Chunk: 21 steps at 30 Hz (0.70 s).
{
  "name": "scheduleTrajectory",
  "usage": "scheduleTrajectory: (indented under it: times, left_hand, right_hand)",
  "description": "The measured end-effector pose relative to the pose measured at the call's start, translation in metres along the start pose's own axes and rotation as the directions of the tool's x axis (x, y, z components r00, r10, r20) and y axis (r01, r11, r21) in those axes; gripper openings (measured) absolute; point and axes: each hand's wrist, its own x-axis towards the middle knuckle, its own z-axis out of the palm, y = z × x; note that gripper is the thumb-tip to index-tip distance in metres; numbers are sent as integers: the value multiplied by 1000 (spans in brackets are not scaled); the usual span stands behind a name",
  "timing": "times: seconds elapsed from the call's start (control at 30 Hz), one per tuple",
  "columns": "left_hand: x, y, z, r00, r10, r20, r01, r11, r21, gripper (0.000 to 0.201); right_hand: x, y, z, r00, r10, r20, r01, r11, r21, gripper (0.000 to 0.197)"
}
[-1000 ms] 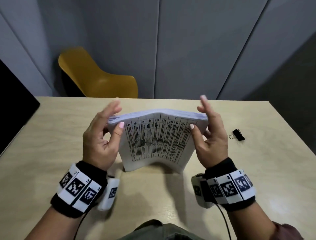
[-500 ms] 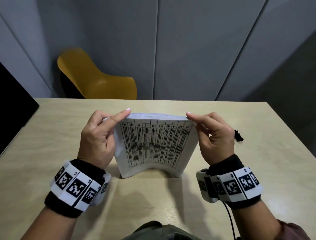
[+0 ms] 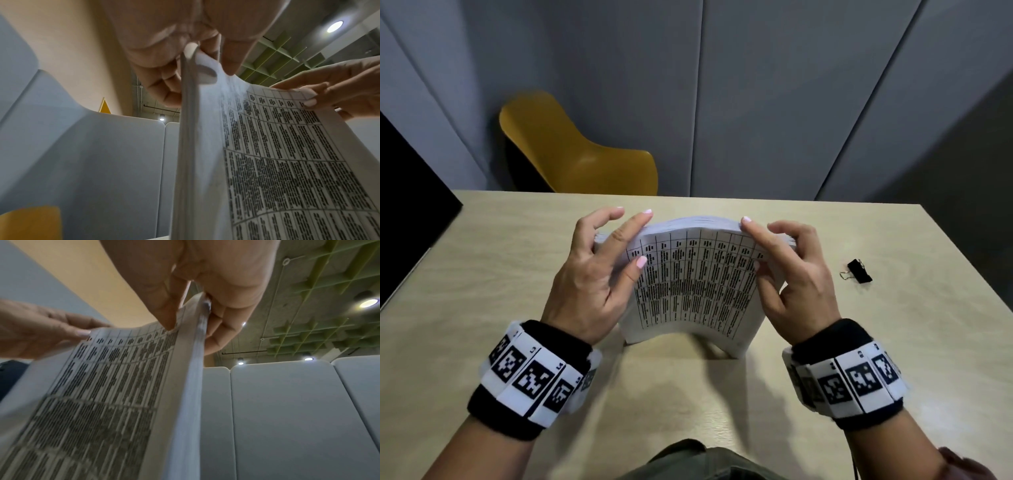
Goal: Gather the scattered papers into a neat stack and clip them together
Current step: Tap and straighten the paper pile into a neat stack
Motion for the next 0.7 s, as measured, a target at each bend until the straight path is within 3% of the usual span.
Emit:
scheduleTrajectory:
  times: [0.1, 0.17, 0.23, 0.3, 0.37, 0.43, 0.5, 0.6, 0.7]
  left_hand:
    - [2, -2, -3, 1000, -10, -26, 7, 995, -96, 39]
    - [4, -2, -5, 997, -62, -41, 51, 971, -232, 40]
    - [6, -5, -4, 979, -204, -11, 178, 880, -441, 54]
    - [10, -13, -4, 943, -311, 120, 318, 729, -606, 74]
    - [15, -21, -6, 904, -296, 308, 426, 589, -687, 77]
    - [20, -21, -7, 887, -232, 399, 458, 545, -702, 41]
    - [22, -17, -7, 893, -215, 395, 446, 532, -720, 22]
    - [17, -23, -5, 890, -211, 405, 456, 425, -782, 40]
    - [14, -28, -3, 878, -208, 430, 476, 308, -824, 45]
  right_hand:
    - [6, 1, -2, 1000, -10, -23, 13, 993, 113, 48]
    - [8, 1, -3, 998, 53, -28, -44, 966, 254, 52]
    - [9, 3, -3, 984, 179, 25, -171, 876, 452, 68]
    - [13, 7, -3, 956, 244, 162, -292, 772, 564, 73]
    - [20, 12, -2, 914, 237, 331, -403, 641, 654, 56]
    - [24, 17, 0, 884, 206, 420, -464, 499, 732, 40]
    - [25, 23, 3, 871, 211, 444, -490, 441, 752, 47]
    - [23, 27, 4, 865, 210, 455, -500, 413, 761, 48]
    - [20, 29, 3, 869, 194, 456, -494, 394, 775, 47]
